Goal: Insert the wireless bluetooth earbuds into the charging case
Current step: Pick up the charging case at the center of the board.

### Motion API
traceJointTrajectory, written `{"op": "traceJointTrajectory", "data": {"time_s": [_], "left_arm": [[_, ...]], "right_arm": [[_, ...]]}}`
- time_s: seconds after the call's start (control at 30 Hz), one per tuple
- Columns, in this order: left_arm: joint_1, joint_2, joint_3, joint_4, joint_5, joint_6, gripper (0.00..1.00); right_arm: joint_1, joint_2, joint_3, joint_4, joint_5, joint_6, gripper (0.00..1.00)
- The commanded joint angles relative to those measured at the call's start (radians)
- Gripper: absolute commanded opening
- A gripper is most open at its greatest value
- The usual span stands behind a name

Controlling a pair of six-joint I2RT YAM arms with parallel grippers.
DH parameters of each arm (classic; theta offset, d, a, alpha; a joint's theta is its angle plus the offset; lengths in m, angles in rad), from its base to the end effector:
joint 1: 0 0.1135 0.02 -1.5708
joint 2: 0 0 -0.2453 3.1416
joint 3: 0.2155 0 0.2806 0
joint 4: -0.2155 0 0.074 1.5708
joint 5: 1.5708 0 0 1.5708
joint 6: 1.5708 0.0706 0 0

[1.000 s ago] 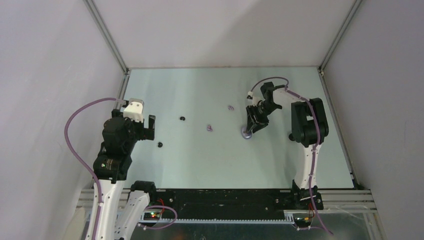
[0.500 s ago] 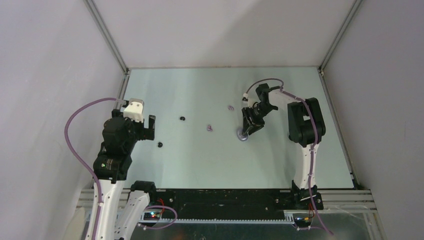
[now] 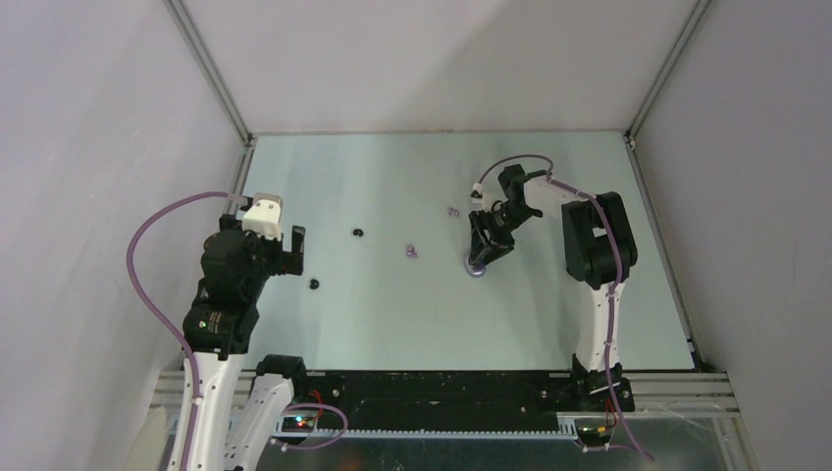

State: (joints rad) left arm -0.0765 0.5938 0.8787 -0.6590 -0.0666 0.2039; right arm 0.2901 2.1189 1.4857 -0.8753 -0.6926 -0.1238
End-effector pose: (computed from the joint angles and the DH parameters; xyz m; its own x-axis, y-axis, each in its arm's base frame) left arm 0.1971 -0.0104 0.3326 -0.3539 0.2298 -0.9066 0.0880 0.9732 0.2123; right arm 0.3822 0.1611 0.0810 -0.9172 -0.3730 -0.1405 -0.3743 0.6853 0.6247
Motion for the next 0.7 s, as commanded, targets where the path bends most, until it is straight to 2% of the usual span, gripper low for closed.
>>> {"op": "traceJointTrajectory", "data": {"time_s": [0.0,0.17,0.43,0.57,0.67], "left_arm": [[-0.003,-0.002,-0.009,0.01,0.009,0.021,0.99],[-0.004,-0.004,-0.009,0.01,0.009,0.021,0.99],[-0.004,-0.006,-0.01,0.01,0.014,0.023,0.99],[-0.004,0.005,-0.007,0.01,0.025,0.021,0.99],[-0.006,0.019,0.001,0.022,0.108,0.021,0.99]], "right_arm": [[0.026,0.029,-0.015,0.055,0.077,0.006,0.57],[0.041,0.047,-0.017,0.06,0.11,0.013,0.52],[0.042,0.041,-0.024,0.06,0.073,0.003,0.33],[0.042,-0.001,-0.03,0.065,0.025,-0.009,0.3],[0.045,-0.045,-0.04,0.077,0.002,-0.016,0.29]]}}
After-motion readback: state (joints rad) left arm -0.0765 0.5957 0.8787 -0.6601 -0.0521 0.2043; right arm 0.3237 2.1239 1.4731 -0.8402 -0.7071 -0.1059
